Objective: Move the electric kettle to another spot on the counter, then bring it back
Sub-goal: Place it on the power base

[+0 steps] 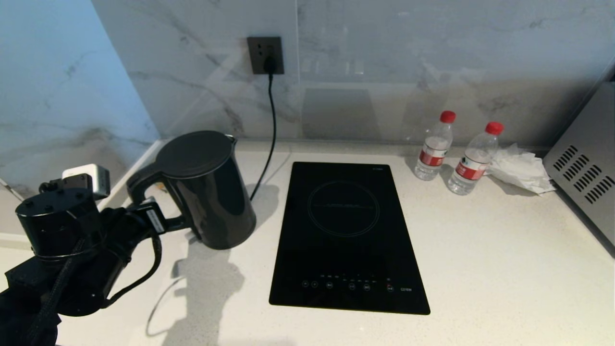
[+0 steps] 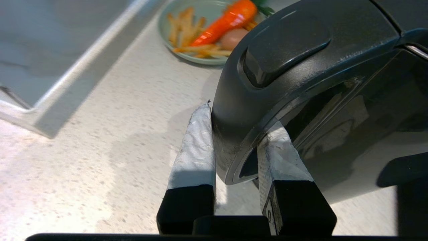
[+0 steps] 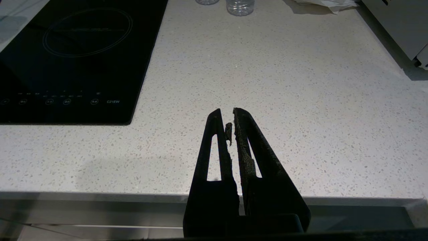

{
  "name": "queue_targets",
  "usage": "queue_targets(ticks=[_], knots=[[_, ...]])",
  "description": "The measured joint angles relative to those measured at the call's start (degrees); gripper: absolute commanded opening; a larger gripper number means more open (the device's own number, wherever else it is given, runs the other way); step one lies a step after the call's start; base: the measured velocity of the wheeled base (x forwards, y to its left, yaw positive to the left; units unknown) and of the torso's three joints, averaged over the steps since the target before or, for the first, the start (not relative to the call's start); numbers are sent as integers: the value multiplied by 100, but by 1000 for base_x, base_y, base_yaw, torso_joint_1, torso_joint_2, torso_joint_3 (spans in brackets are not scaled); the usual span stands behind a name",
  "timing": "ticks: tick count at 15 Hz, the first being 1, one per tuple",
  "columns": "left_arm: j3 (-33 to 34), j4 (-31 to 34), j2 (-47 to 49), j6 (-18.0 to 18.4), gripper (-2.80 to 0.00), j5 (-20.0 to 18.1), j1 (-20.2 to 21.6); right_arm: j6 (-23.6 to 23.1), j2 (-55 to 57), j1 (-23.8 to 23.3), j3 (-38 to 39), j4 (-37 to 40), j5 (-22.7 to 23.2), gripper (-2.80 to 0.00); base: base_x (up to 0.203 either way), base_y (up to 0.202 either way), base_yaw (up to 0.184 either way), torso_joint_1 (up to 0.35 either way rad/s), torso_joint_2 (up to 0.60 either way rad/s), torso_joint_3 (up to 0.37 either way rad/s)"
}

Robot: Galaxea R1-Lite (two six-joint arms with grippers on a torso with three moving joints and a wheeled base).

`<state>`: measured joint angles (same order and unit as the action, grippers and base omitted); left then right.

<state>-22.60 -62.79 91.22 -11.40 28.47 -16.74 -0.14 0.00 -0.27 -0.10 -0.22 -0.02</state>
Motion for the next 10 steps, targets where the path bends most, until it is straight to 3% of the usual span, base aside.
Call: queue_targets(ticks=[3, 10], knots=[[123, 9, -108, 0, -280, -16, -211, -2, 0, 0, 0, -2, 2, -280, 0, 0, 0, 0, 0, 0], [135, 6, -44, 92, -280, 66, -227, -4, 0, 0, 0, -2, 1, -280, 0, 0, 0, 0, 0, 0]])
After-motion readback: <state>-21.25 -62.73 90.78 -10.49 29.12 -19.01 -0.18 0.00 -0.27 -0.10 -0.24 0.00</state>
